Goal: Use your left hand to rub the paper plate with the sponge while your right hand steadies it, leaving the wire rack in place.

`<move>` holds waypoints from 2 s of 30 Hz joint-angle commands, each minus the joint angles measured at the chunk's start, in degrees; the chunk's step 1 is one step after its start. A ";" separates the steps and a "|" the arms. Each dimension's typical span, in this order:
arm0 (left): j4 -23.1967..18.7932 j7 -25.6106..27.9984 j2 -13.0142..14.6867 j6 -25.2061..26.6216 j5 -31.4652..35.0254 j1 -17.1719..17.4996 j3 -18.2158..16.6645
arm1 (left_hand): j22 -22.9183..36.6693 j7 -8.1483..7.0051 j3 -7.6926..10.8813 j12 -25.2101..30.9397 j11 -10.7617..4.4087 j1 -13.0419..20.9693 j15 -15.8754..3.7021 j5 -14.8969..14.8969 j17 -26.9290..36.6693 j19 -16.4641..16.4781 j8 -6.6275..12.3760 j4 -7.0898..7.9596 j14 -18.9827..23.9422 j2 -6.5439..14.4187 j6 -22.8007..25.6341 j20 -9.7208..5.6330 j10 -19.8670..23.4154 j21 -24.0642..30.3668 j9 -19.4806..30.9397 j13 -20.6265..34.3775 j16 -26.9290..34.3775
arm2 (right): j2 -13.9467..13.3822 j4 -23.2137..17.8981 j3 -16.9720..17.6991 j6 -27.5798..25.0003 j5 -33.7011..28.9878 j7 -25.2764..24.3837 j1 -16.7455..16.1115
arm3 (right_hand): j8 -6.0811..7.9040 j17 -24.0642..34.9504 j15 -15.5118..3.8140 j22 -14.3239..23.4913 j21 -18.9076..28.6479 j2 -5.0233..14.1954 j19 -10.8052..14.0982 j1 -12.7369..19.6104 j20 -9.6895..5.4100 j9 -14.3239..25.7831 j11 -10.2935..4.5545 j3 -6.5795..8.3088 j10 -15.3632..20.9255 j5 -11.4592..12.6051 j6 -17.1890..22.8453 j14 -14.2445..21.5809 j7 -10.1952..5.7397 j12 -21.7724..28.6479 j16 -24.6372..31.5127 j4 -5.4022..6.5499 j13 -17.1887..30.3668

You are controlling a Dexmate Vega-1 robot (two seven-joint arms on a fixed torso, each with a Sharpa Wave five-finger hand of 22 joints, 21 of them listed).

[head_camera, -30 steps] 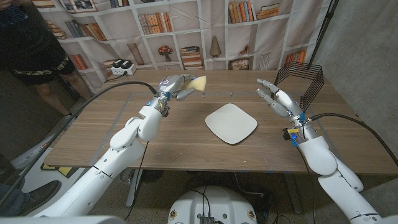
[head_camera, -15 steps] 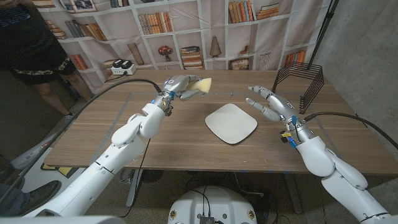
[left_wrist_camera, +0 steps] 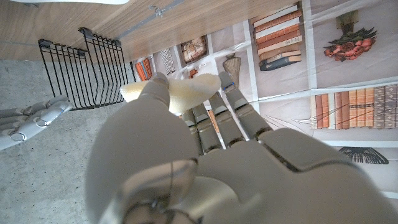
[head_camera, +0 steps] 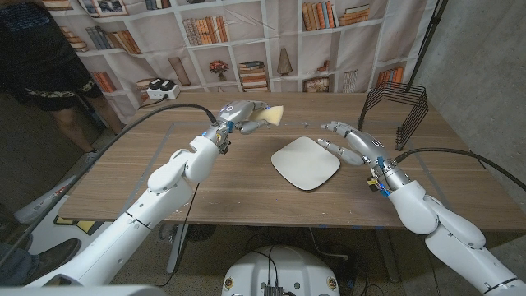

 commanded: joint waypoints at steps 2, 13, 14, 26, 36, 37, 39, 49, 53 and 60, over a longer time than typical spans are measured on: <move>0.14 -0.28 -0.10 -0.31 -0.31 0.39 0.30 | -0.03 -0.04 0.39 -0.20 -0.06 -0.13 -4.62 -0.20 0.14 -0.16 -0.06 0.27 0.18 -0.01 0.26 -0.06 -0.05 -0.10 0.20 0.32 -0.14 | -3.27 1.34 -3.56 -3.66 -0.34 1.08 1.65 | -0.58 0.16 -0.22 0.28 -0.38 0.10 -0.37 0.66 -2.10 0.25 0.42 0.14 0.50 0.35 -0.88 -0.22 0.86 0.26 -0.13 -0.13 0.14; 1.32 -0.22 -0.70 -1.82 -0.48 -0.63 1.85 | -0.04 -0.04 0.41 -0.23 -0.13 -0.23 -4.54 -0.22 0.13 -0.35 -0.08 0.34 -0.01 -0.03 0.36 -0.09 -0.11 -0.12 0.20 0.32 -0.23 | -4.81 2.43 -5.83 -6.60 -1.90 1.61 2.80 | -0.74 0.16 -0.25 0.28 -0.43 0.17 -0.51 0.62 -2.17 0.26 0.05 0.10 0.31 0.38 -1.10 -0.34 0.87 0.10 -0.18 -0.13 0.14; 1.42 -0.29 -0.73 -1.89 -0.52 -0.70 1.93 | -0.04 -0.05 0.41 -0.24 -0.13 -0.24 -4.53 -0.22 0.13 -0.36 -0.09 0.35 -0.01 -0.04 0.37 -0.07 -0.11 -0.12 0.20 0.32 -0.23 | -4.87 2.64 -6.07 -6.73 -2.07 1.45 2.91 | -0.75 0.16 -0.23 0.28 -0.42 0.18 -0.49 0.62 -2.15 0.26 0.09 0.10 0.33 0.39 -1.09 -0.33 0.85 0.10 -0.18 -0.13 0.14; 2.74 -1.73 -1.06 -2.45 -1.19 -1.75 2.91 | -0.05 -0.13 0.41 -0.23 -0.10 -0.37 -4.52 -0.24 0.12 -0.50 -0.17 0.44 -0.08 -0.08 0.31 -0.03 -0.08 -0.13 0.19 0.32 -0.27 | -5.60 3.64 -8.41 -8.17 -3.48 0.53 3.79 | -0.51 0.13 -1.09 0.28 -0.33 0.35 -0.29 0.69 -2.35 0.28 -0.82 0.05 2.04 0.50 0.05 1.07 0.09 0.52 0.26 -0.24 0.12; 6.02 -3.05 -2.56 -3.77 -1.43 -4.53 5.70 | -0.06 0.07 0.38 -0.34 0.01 -0.60 -4.24 -0.26 0.11 -1.14 -0.43 0.59 -0.59 -0.14 -0.13 0.20 -0.31 -0.31 0.19 0.32 -0.48 | -5.84 4.05 -9.62 -9.10 -3.80 0.69 4.48 | -0.36 0.07 -1.65 0.28 -0.23 0.36 0.00 0.76 -2.73 0.28 -0.95 -0.01 2.65 0.54 0.84 1.89 -0.17 0.57 0.35 -0.36 0.07; 6.37 -3.20 -2.69 -3.93 -1.32 -4.86 6.05 | -0.07 0.01 0.38 -0.38 0.03 -0.62 -4.23 -0.26 0.11 -1.19 -0.44 0.60 -0.59 -0.15 -0.14 0.21 -0.43 -0.32 0.19 0.32 -0.48 | -5.90 4.07 -9.67 -9.08 -3.71 0.73 4.52 | -0.38 0.06 -1.65 0.28 -0.23 0.36 0.01 0.77 -2.78 0.28 -0.99 -0.01 2.62 0.54 0.85 1.89 -0.16 0.54 0.34 -0.37 0.07; 7.08 -3.34 -2.93 -4.32 -1.14 -5.44 6.71 | -0.07 0.08 0.38 -0.41 0.01 -0.65 -4.24 -0.27 0.11 -1.26 -0.49 0.62 -0.65 -0.16 -0.22 0.17 -0.51 -0.34 0.19 0.32 -0.50 | -5.92 4.07 -9.77 -9.28 -3.69 0.79 4.57 | -0.39 0.06 -1.65 0.28 -0.24 0.38 0.00 0.78 -2.82 0.29 -1.08 -0.01 2.58 0.55 0.88 1.84 -0.17 0.50 0.29 -0.38 0.07; 8.14 -6.31 -3.13 -4.01 -0.11 -6.90 8.75 | -0.08 -0.16 0.37 -0.72 0.15 -0.91 -3.91 -0.29 0.11 -2.10 -0.98 0.78 -1.51 -0.24 -1.31 0.28 -1.45 -0.59 0.18 0.31 -0.81 | -6.16 4.53 -10.01 -9.64 -3.26 0.94 4.91 | -0.40 0.04 -1.69 0.28 -0.26 0.44 -0.01 0.85 -2.81 0.29 -1.04 -0.01 2.61 0.59 1.12 1.80 -0.18 0.39 0.16 -0.44 0.05; 7.65 -7.26 -2.80 -3.18 1.31 -7.01 9.30 | -0.09 -0.22 0.34 -0.68 -0.01 -1.02 -4.13 -0.30 0.10 -2.66 -0.99 0.83 -2.16 -0.31 -1.30 0.36 -1.46 -0.78 0.18 0.31 -1.04 | -6.23 4.86 -10.22 -9.53 -3.08 1.12 5.22 | -0.43 0.04 -1.81 0.28 -0.28 0.46 -0.05 0.87 -2.80 0.29 -0.98 -0.02 2.55 0.61 1.16 1.84 -0.25 0.32 0.14 -0.47 0.05; 6.99 -8.18 -2.37 -2.49 2.04 -6.63 9.43 | -0.10 -0.38 0.29 -0.67 -0.27 -1.20 -4.07 -0.32 0.09 -3.33 -0.95 0.92 -2.62 -0.39 -1.15 0.50 -1.53 -1.01 0.17 0.29 -1.15 | -6.06 5.22 -10.09 -9.91 -3.09 0.60 5.42 | -0.48 0.04 -1.79 0.28 -0.30 0.49 -0.10 0.86 -2.74 0.30 -0.95 -0.05 2.42 0.62 1.20 1.85 -0.23 0.20 0.09 -0.48 0.05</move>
